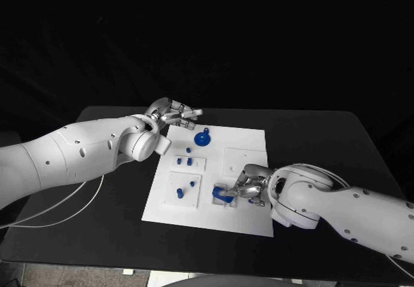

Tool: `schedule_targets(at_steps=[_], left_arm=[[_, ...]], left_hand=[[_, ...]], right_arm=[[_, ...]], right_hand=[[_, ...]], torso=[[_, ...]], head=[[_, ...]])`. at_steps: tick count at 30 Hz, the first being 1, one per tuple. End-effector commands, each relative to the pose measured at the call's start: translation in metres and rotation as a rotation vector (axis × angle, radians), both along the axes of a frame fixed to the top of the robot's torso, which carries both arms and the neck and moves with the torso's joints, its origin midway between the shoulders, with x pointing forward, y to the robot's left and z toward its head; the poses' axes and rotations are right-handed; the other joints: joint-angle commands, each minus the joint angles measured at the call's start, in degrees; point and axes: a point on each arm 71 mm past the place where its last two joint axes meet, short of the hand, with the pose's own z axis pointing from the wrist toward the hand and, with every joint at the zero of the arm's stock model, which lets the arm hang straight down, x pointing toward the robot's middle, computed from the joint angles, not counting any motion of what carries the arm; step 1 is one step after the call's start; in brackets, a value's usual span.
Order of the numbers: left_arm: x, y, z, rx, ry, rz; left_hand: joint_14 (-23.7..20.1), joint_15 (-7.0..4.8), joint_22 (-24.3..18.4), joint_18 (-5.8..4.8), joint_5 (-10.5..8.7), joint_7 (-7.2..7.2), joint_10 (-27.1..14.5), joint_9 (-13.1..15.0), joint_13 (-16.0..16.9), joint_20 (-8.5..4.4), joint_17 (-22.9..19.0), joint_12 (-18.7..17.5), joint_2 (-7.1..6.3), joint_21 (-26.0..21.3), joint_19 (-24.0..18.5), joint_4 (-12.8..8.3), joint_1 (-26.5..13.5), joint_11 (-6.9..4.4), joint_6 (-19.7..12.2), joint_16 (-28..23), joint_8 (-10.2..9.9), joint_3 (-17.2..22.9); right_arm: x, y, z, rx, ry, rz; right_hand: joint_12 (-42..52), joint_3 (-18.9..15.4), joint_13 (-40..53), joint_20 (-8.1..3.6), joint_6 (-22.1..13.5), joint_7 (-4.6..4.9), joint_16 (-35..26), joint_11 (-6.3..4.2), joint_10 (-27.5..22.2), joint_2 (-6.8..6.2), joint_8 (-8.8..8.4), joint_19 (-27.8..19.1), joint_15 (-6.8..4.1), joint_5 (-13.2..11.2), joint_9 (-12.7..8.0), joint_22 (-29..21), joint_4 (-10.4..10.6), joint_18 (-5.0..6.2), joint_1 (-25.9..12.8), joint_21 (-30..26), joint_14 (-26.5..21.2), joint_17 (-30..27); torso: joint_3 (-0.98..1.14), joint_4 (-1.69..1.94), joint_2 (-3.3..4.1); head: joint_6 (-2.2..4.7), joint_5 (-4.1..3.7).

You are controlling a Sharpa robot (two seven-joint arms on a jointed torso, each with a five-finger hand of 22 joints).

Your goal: Assemble the parts on the task board

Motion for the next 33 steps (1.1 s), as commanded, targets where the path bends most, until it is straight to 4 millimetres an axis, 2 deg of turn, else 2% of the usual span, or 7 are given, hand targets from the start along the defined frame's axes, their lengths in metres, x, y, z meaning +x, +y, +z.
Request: schedule_targets(at_steps=[1,4,6,8,11,25,33], left_arm=[[-0.0003,-0.0020,0.0004,-0.003,0.005,-0.015],[-0.0002,-0.0022,0.0003,-0.002,0.006,-0.016],[-0.0003,-0.0023,0.0002,-0.001,0.006,-0.016],[-0.0003,-0.0022,0.0002,-0.001,0.007,-0.016],[-0.0003,-0.0019,0.0001,0.000,0.008,-0.015],[-0.0004,-0.0012,-0.0002,0.003,0.011,-0.016],[-0.0004,-0.0013,-0.0004,0.004,0.013,-0.016]], left_hand=[[0.2,0.14,0.0,-0.62,0.20,-0.05,-0.2,0.1,0.1,0.06,0.1,0.2,-0.10,0.2,0.5,0.3,-0.5,-0.03,-0.3,-0.1,0.1,-0.1],[0.2,0.13,-0.1,-0.63,0.30,-0.07,-0.2,0.1,0.1,0.06,0.1,0.2,-0.02,0.2,0.5,0.3,-0.4,-0.04,-0.3,-0.1,0.1,-0.1],[0.2,0.13,-0.1,-0.63,0.30,-0.07,-0.2,0.1,0.1,0.06,0.1,0.2,-0.02,0.2,0.5,0.3,-0.4,-0.04,-0.3,-0.1,0.1,-0.1],[0.2,0.13,-0.1,-0.63,0.30,-0.07,-0.2,0.1,0.1,0.06,0.1,0.2,-0.02,0.2,0.5,0.3,-0.4,-0.04,-0.3,-0.1,0.1,-0.1],[0.2,0.13,-0.1,-0.63,0.30,-0.07,-0.2,0.1,0.1,0.06,0.1,0.2,-0.02,0.2,0.5,0.3,-0.4,-0.04,-0.3,-0.1,0.1,-0.1],[0.2,0.13,-0.1,-0.63,0.36,-0.08,-0.2,0.1,0.1,0.06,0.1,0.2,0.03,0.2,0.5,0.2,-0.3,-0.05,-0.2,-0.1,0.1,-0.1],[0.2,0.13,-0.2,-0.63,0.38,-0.06,-0.2,0.1,0.1,0.06,0.1,0.2,0.04,0.2,0.5,0.1,-0.3,-0.05,-0.3,-0.1,0.1,-0.1]], right_arm=[[-0.0025,0.0042,0.0020,0.030,-0.008,0.042],[-0.0034,0.0055,0.0028,0.038,-0.010,0.055],[-0.0039,0.0061,0.0031,0.039,-0.009,0.062],[-0.0045,0.0067,0.0030,0.039,-0.005,0.070],[-0.0050,0.0070,0.0028,0.037,0.001,0.077],[0.0004,0.0021,0.0020,-0.052,-0.056,0.069],[0.0028,0.0013,0.0009,-0.105,-0.080,0.080]], right_hand=[[0.6,3.4,0.0,-0.04,0.5,-0.16,0.4,-0.10,0.2,0.43,-0.01,3.1,0.12,-0.2,-0.1,3.4,-3.3,-0.59,-2.5,0.4,0.3,0.1],[0.7,3.9,0.0,0.04,0.6,-0.19,0.7,-0.11,0.3,1.23,-0.04,3.1,0.17,0.2,-0.2,3.4,-4.4,-0.60,-2.3,0.5,0.4,0.2],[0.8,5.4,0.0,0.08,0.6,-0.35,0.8,-0.19,0.2,2.49,-0.06,3.1,0.17,4.1,-0.3,3.5,-6.6,-0.64,-1.7,0.7,0.4,0.3],[1.0,8.7,-0.1,0.08,0.7,-0.30,1.0,-0.29,0.1,2.75,-0.06,3.1,0.22,3.9,-0.3,3.7,-9.4,-0.67,-4.2,0.7,0.3,0.2],[1.1,9.5,-0.1,0.11,0.7,-0.38,1.0,-0.21,0.1,2.72,-0.05,3.1,0.22,3.8,-0.3,3.7,-10.2,-0.67,-5.4,0.7,0.3,0.1],[1.0,7.9,-0.5,0.15,0.9,-0.26,0.9,-0.11,0.0,-0.64,-0.04,3.1,0.25,0.5,-0.3,3.8,-5.4,-0.59,-4.7,0.2,0.2,-0.3],[0.9,8.1,-0.6,0.18,0.8,-0.20,0.7,-0.05,-0.1,-1.56,-0.05,3.1,0.29,0.1,-0.3,3.8,-4.5,-0.69,-4.1,0.3,0.2,-0.5]], torso=[[0.01,-0.01,0.01],[0.00,-0.02,0.00],[-0.01,0.01,0.02],[-0.01,0.01,0.02],[-0.02,0.03,0.01],[-0.02,0.01,0.02],[0.01,-0.01,0.05]], head=[[-0.08,0.05],[-0.08,0.04],[-0.10,0.04],[-0.10,0.04],[-0.12,0.01],[0.04,-0.23],[0.10,-0.39]])
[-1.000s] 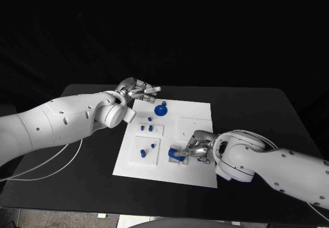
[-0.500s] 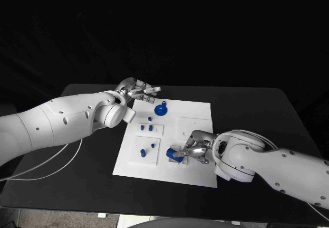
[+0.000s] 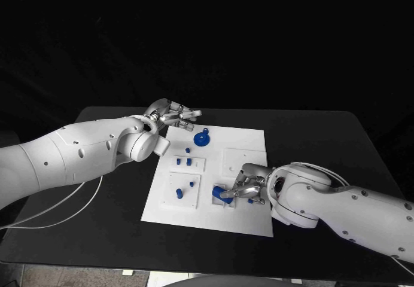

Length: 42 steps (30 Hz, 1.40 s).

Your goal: Assemble the parts on the task board

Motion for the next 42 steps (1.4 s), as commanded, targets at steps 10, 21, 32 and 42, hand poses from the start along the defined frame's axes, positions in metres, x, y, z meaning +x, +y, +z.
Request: schedule_targets(at_steps=[10,21,32,42], left_arm=[[0.000,-0.002,0.000,0.000,0.002,-0.018],[0.000,-0.003,0.000,0.002,0.005,-0.020],[0.000,-0.002,0.000,0.004,0.008,-0.020],[0.000,-0.001,0.000,0.007,0.010,-0.017]], left_hand=[[0.2,0.13,-0.1,-0.64,0.38,-0.07,-0.2,0.1,0.1,-0.15,0.1,0.2,0.05,0.2,0.3,0.1,-0.3,-0.05,-0.3,-0.1,0.1,-0.1],[0.3,0.11,-0.2,-0.65,0.38,-0.11,-0.2,0.1,0.1,-0.16,0.1,0.2,0.20,0.3,0.4,0.2,-0.4,-0.07,-0.2,-0.1,0.1,-0.3],[0.3,0.12,-0.2,-0.65,0.39,-0.11,-0.1,0.1,0.1,-0.17,0.1,0.2,0.23,0.3,0.4,0.2,-0.5,-0.07,-0.2,-0.1,0.1,-0.3],[0.3,0.12,-0.2,-0.65,0.33,-0.09,-0.1,0.1,0.1,-0.17,0.1,0.2,0.20,0.3,0.4,0.3,-0.5,-0.07,-0.2,-0.1,0.1,-0.3]], right_arm=[[0.000,0.004,-0.002,-0.073,-0.015,0.035],[0.000,0.009,-0.004,-0.073,0.015,0.043],[-0.001,0.012,-0.003,-0.003,0.033,0.035],[-0.002,0.013,-0.001,0.026,0.025,0.032]], right_hand=[[-0.1,-0.5,-0.2,0.21,0.1,0.25,-0.2,-0.02,-0.1,-0.99,-0.20,3.1,0.22,-0.4,0.0,3.8,1.5,-0.78,-0.3,-0.3,0.1,-0.1],[-0.5,-3.4,-0.3,-0.02,0.0,0.21,-0.3,-0.08,-0.1,-3.02,-0.17,3.1,0.08,-0.7,0.0,3.9,5.4,-0.98,-2.3,-0.4,0.0,0.1],[-0.8,-23.8,0.2,-0.11,-0.4,0.33,-0.7,-0.08,0.1,1.24,-0.16,3.1,0.07,-0.7,0.0,3.9,8.6,-0.98,0.4,-0.5,0.1,0.5],[-0.4,-33.5,0.1,0.23,-0.4,0.36,-0.5,0.09,0.0,6.47,-0.16,3.1,0.22,-0.4,0.1,4.0,3.9,-0.64,0.5,-0.4,0.2,0.4]], torso=[[0.00,-0.04,0.01],[-0.04,-0.01,-0.01],[0.01,0.01,0.01],[0.01,0.00,0.01]], head=[[0.16,-0.42],[0.15,-0.65],[0.20,-0.37],[0.15,-0.28]])
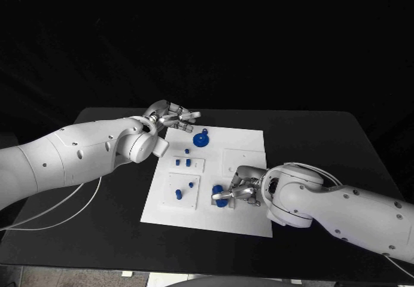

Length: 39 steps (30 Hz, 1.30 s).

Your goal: Assemble the parts on the task board

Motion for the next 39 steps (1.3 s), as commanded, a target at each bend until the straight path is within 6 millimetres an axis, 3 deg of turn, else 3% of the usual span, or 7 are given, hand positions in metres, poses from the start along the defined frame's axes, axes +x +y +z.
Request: schedule_targets(at_steps=[1,13,16,21,24,27,39], left_arm=[[-0.0002,-0.0013,0.0007,0.002,-0.001,-0.014],[0.0000,-0.0010,0.0005,0.004,0.001,-0.013],[-0.0001,-0.0010,0.0004,0.005,0.001,-0.014],[-0.0001,-0.0003,0.0003,0.007,0.002,-0.012],[-0.0002,-0.0002,0.0003,0.008,0.002,-0.013],[-0.0002,-0.0001,0.0003,0.008,0.003,-0.013],[-0.0003,-0.0003,0.0001,0.009,0.004,-0.014]], left_hand=[[0.3,0.12,0.0,-0.65,0.14,-0.09,-0.2,0.1,0.1,-0.17,0.1,0.2,0.20,0.3,0.4,0.1,-0.5,-0.07,-0.2,-0.1,0.1,-0.1],[0.3,0.12,0.0,-0.65,0.14,-0.09,-0.2,0.1,0.1,-0.17,0.1,0.2,0.20,0.3,0.4,0.1,-0.5,-0.07,-0.2,-0.1,0.1,-0.1],[0.3,0.12,0.0,-0.65,0.14,-0.09,-0.2,0.1,0.1,-0.17,0.1,0.2,0.20,0.3,0.4,0.1,-0.5,-0.07,-0.2,-0.1,0.1,-0.1],[0.2,0.13,-0.1,-0.65,0.16,-0.11,-0.2,0.1,0.1,-0.15,0.1,0.2,0.13,0.3,0.4,0.1,-0.4,-0.06,-0.3,-0.1,0.1,0.0],[0.2,0.13,-0.1,-0.65,0.16,-0.11,-0.2,0.1,0.1,-0.15,0.1,0.2,0.13,0.3,0.4,0.1,-0.4,-0.06,-0.3,-0.1,0.1,0.0],[0.2,0.13,-0.1,-0.65,0.16,-0.11,-0.2,0.1,0.1,-0.15,0.1,0.2,0.13,0.3,0.4,0.1,-0.4,-0.06,-0.3,-0.1,0.1,0.0],[0.2,0.12,-0.2,-0.66,0.17,-0.12,-0.1,0.1,0.1,-0.16,0.1,0.2,0.19,0.3,0.4,0.2,-0.5,-0.07,-0.2,-0.1,0.1,0.0]], right_arm=[[-0.0011,0.0022,0.0014,0.033,-0.003,0.008],[-0.0029,0.0041,0.0023,0.048,0.000,0.028],[-0.0026,0.0032,0.0022,0.041,-0.005,0.035],[-0.0029,0.0020,0.0017,0.027,-0.006,0.054],[-0.0033,0.0018,0.0015,0.021,-0.005,0.063],[-0.0034,0.0014,0.0013,0.018,-0.005,0.065],[-0.0007,-0.0004,0.0009,0.003,-0.019,0.031]], right_hand=[[0.1,-0.2,-0.1,0.23,-0.2,0.17,-0.1,0.09,0.0,0.48,-0.11,3.1,0.22,0.2,0.1,4.0,-0.1,-0.65,-0.1,-0.1,0.2,0.0],[0.3,-0.1,-0.2,0.23,-0.1,0.15,0.1,0.08,0.0,1.41,-0.10,3.1,0.22,0.6,0.1,4.0,-1.0,-0.66,0.6,0.2,0.2,-0.1],[0.3,1.0,-0.2,0.22,0.0,0.13,0.1,0.06,0.0,1.52,-0.11,3.1,0.21,2.9,0.1,4.0,-4.1,-0.67,3.4,0.2,0.2,-0.1],[0.5,7.4,-0.3,0.26,0.3,0.20,0.2,0.09,0.0,-0.96,-0.17,3.1,0.25,1.9,0.0,4.0,-8.3,-0.67,5.5,0.0,0.1,-0.2],[0.5,16.6,-0.3,0.26,0.6,0.15,0.2,0.02,0.0,-5.66,-0.15,3.1,0.24,0.5,0.0,4.0,-6.9,-0.70,6.7,0.1,0.1,-0.1],[0.6,17.5,-0.2,0.24,0.6,0.09,0.3,0.01,0.1,-6.10,-0.15,3.1,0.23,0.6,0.0,4.0,-7.2,-0.73,7.6,0.1,0.1,-0.1],[0.6,20.8,-0.2,0.23,0.7,-0.11,0.5,-0.10,0.2,-3.47,-0.18,3.2,0.23,0.2,-0.1,4.1,-7.3,-0.82,6.3,0.3,0.2,0.2]], torso=[[0.01,-0.02,0.01],[0.00,-0.04,0.01],[-0.01,0.01,0.00],[-0.02,-0.03,0.00],[-0.01,0.00,0.01],[0.01,-0.03,0.00],[-0.01,-0.03,0.02]], head=[[-0.05,0.03],[-0.17,0.13],[-0.20,0.15],[-0.23,0.19],[-0.28,0.19],[-0.29,0.22],[-0.33,-0.06]])
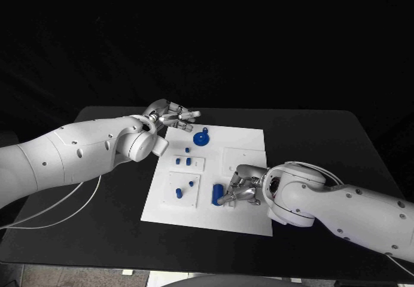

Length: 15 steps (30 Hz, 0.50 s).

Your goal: Assemble the parts on the task board

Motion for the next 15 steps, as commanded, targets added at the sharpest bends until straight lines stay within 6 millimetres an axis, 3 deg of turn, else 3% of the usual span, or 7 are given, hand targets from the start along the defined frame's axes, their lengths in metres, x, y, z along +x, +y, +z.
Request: schedule_targets(at_steps=[1,3,5,10,15], left_arm=[[-0.0003,-0.0022,0.0006,0.000,0.001,-0.017],[-0.0003,-0.0023,0.0004,0.000,0.004,-0.018],[-0.0003,-0.0026,0.0001,0.001,0.008,-0.020],[-0.0004,-0.0031,-0.0006,0.002,0.017,-0.024],[-0.0004,-0.0031,-0.0009,0.004,0.021,-0.025]], left_hand=[[0.2,0.12,-0.1,-0.66,0.16,-0.13,-0.1,0.1,0.1,-0.16,0.1,0.2,0.41,0.3,0.4,0.5,-0.8,-0.08,-0.2,-0.1,0.1,-0.1],[0.2,0.13,-0.1,-0.67,0.18,-0.11,-0.1,0.1,0.1,-0.15,0.1,0.2,1.02,0.3,0.4,1.4,-1.8,-0.06,-0.2,-0.1,0.1,-0.2],[0.2,0.13,-0.1,-0.67,0.18,-0.12,-0.1,0.1,0.1,-0.15,0.1,0.2,1.05,0.3,0.4,1.4,-1.9,-0.06,-0.2,-0.1,0.1,-0.2],[0.2,0.13,-0.1,-0.67,0.18,-0.12,-0.1,0.1,0.1,-0.15,0.1,0.2,1.05,0.3,0.4,1.4,-1.9,-0.06,-0.2,-0.1,0.1,-0.2],[0.2,0.13,-0.1,-0.68,0.22,-0.15,-0.1,0.1,0.1,-0.15,0.1,0.2,0.95,0.3,0.3,1.5,-1.7,-0.07,-0.2,-0.1,0.1,-0.2]], right_arm=[[0.0006,0.0000,-0.0004,-0.018,-0.011,-0.006],[0.0011,0.0001,-0.0007,-0.022,-0.011,-0.013],[0.0020,-0.0003,-0.0010,-0.030,-0.015,-0.023],[0.0039,-0.0016,-0.0021,-0.046,-0.018,-0.036],[0.0045,-0.0004,-0.0034,-0.058,-0.011,-0.030]], right_hand=[[0.2,1.0,0.0,0.24,0.2,-0.12,0.3,-0.07,0.2,1.42,-0.21,3.2,0.26,-0.2,-0.1,4.2,0.7,-0.83,-1.2,0.4,0.2,0.1],[0.2,2.1,0.1,0.25,0.0,-0.17,0.4,-0.12,0.2,3.64,-0.20,3.2,0.25,-0.4,-0.1,4.2,2.0,-0.84,-2.5,0.4,0.2,0.2],[-0.1,9.3,0.1,-0.27,0.1,-0.27,0.5,-0.30,0.5,0.99,-0.08,3.2,-0.02,-0.5,0.0,4.2,1.1,-1.26,-4.6,0.6,0.2,0.6],[0.1,10.7,0.3,0.16,0.2,-0.28,0.5,-0.22,0.5,2.24,-0.15,3.2,0.21,-0.3,0.0,4.2,-1.7,-1.04,-4.9,0.7,0.3,0.6],[0.2,10.6,0.4,0.26,0.2,-0.28,0.6,-0.19,0.5,2.36,-0.16,3.2,0.28,-0.2,0.0,4.2,-3.5,-0.97,-5.8,0.7,0.3,0.6]], torso=[[-0.01,-0.01,0.00],[-0.01,-0.02,-0.01],[-0.01,-0.03,0.00],[-0.04,-0.02,-0.01],[-0.01,-0.01,0.01]], head=[[-0.04,-0.16],[-0.11,-0.25],[-0.10,-0.25],[-0.10,-0.33],[-0.11,-0.32]])
